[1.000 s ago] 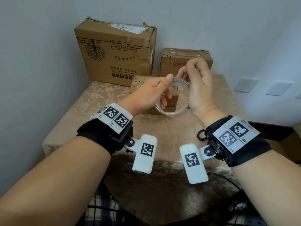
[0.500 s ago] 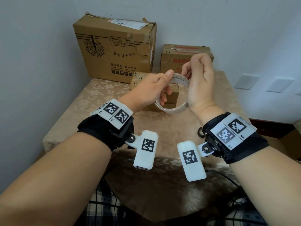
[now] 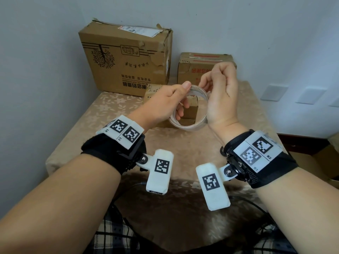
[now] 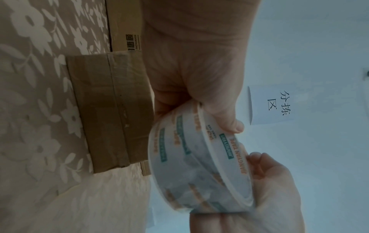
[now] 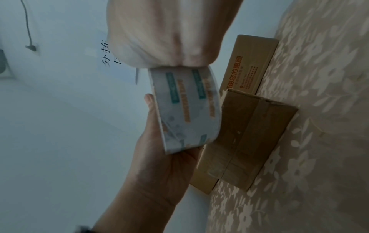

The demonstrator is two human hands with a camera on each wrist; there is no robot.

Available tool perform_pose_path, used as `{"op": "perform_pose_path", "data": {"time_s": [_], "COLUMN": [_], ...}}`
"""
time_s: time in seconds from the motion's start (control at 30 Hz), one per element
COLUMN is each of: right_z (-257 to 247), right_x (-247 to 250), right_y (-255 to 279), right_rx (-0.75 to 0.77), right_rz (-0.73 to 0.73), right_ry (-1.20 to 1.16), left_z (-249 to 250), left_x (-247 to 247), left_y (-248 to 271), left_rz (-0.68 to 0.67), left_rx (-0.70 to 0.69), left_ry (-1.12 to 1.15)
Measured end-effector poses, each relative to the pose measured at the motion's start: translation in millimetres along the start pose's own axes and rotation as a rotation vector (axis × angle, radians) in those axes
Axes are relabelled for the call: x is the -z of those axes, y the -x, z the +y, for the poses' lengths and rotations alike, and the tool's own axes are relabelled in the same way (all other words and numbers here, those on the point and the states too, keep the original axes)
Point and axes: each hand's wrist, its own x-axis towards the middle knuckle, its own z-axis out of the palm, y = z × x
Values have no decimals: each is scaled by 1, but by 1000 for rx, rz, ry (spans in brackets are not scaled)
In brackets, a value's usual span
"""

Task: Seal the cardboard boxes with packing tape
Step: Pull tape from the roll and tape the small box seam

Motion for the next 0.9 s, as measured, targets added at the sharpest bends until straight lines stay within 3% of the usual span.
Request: {"op": "perform_pose_path", "data": {"time_s": [0.3, 0.4, 0.47, 0.57, 0.73, 0.9], "right_z": [-6, -7, -6, -6, -3, 10], "right_x": [-4, 2, 10, 16, 21, 18], "right_y": [1, -11, -15, -15, -15, -13], "right_rx": [-24, -262, -393, -298, -38, 63], "right_rz": [-10, -42, -201, -264, -310, -287], "right_ry": [12, -33, -26, -27, 323, 512], "left_z": [-1, -1, -2, -7, -6, -5], "left_x": [4, 10, 15, 18, 18, 16], "left_y": [2, 0, -2, -6, -10, -10], "left_rz": [11, 108, 187, 280, 395, 444], "left_rx": [-68, -276, -366, -361, -295, -295], "left_ry": [10, 37, 69, -105, -110, -216]}}
